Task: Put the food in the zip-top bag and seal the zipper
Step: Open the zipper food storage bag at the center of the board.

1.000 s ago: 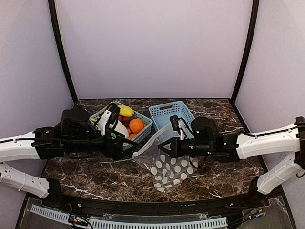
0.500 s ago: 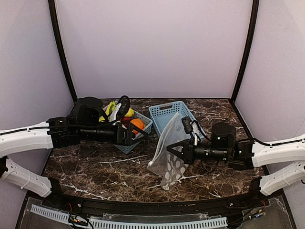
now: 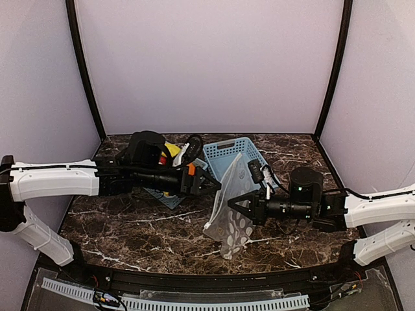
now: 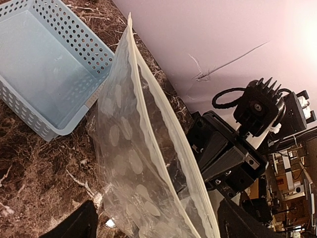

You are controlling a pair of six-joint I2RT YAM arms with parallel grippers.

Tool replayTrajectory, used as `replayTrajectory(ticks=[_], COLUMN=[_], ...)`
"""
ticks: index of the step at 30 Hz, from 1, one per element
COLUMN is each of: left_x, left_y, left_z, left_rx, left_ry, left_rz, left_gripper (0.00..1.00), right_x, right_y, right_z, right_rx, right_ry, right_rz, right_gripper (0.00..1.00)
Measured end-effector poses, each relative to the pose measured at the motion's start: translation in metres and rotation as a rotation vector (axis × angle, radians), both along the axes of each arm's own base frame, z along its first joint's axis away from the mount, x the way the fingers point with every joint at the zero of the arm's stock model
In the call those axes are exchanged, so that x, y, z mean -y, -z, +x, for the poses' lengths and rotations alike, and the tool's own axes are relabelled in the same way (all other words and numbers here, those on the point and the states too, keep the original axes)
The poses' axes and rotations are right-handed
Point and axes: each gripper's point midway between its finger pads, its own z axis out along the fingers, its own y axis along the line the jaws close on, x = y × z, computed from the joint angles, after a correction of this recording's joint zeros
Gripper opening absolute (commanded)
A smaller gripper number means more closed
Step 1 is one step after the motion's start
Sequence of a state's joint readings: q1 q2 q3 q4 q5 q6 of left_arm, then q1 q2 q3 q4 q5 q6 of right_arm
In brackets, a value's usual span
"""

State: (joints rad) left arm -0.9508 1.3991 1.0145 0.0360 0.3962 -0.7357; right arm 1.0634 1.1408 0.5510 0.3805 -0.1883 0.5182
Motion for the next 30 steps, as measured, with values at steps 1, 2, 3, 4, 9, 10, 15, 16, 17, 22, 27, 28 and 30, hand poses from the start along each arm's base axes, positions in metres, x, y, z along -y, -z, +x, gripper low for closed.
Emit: replayTrajectory(ticks=[1,2,3,4,9,10,15,16,17,22,27,28,30], left_x=[0.002,0.004,0.006,0.007,0.010,0.011,0.017,0.018,0.019,0.022,0.022,0.021,0.018], left_y=[0.000,0.001,0.001,0.002,0.008,0.009,0.015,0.015,0.016,0.017,0.017,0.019,0.023], left_z=[0.000,0.001,0.002,0.002,0.004,0.004,0.005,0.006,0.007,0.007,0.008,0.008,0.010], left_rx=[-0.001,-0.002,-0.006,-0.006,-0.009,-0.010,-0.021,-0.022,-0.023,-0.028,-0.017,-0.017,-0.011], left_ry=[0.004,0.009,0.011,0.015,0.021,0.024,0.038,0.040,0.042,0.049,0.051,0.046,0.036], left_rz=[-0.001,0.001,0.001,0.003,0.016,0.018,0.028,0.029,0.030,0.034,0.040,0.048,0.073], left_gripper=[0.71,0.68,0.64,0.62,0.48,0.47,0.35,0.34,0.31,0.10,0.01,0.01,0.01], right_x=[0.000,0.000,0.000,0.000,0.000,0.000,0.001,0.001,0.001,0.001,0.003,0.004,0.006], right_y=[0.000,0.000,0.000,0.000,0.000,0.000,0.003,0.003,0.004,0.004,0.006,0.006,0.007], right_z=[0.000,0.000,0.000,0.000,0.000,0.000,0.000,0.000,0.000,0.000,0.003,0.003,0.003], right_rx=[0.002,0.004,0.005,0.007,0.009,0.010,0.006,0.005,0.004,0.004,0.004,0.005,0.003], right_ry=[0.000,-0.001,-0.002,-0.002,-0.003,-0.003,-0.002,-0.002,-0.002,0.001,0.019,0.024,0.030], right_rz=[-0.001,-0.001,-0.002,-0.002,-0.004,-0.005,-0.014,-0.016,-0.017,-0.019,-0.026,-0.028,-0.031], right_gripper=[0.00,0.00,0.00,0.00,0.00,0.00,0.00,0.00,0.00,0.00,0.00,0.00,0.00])
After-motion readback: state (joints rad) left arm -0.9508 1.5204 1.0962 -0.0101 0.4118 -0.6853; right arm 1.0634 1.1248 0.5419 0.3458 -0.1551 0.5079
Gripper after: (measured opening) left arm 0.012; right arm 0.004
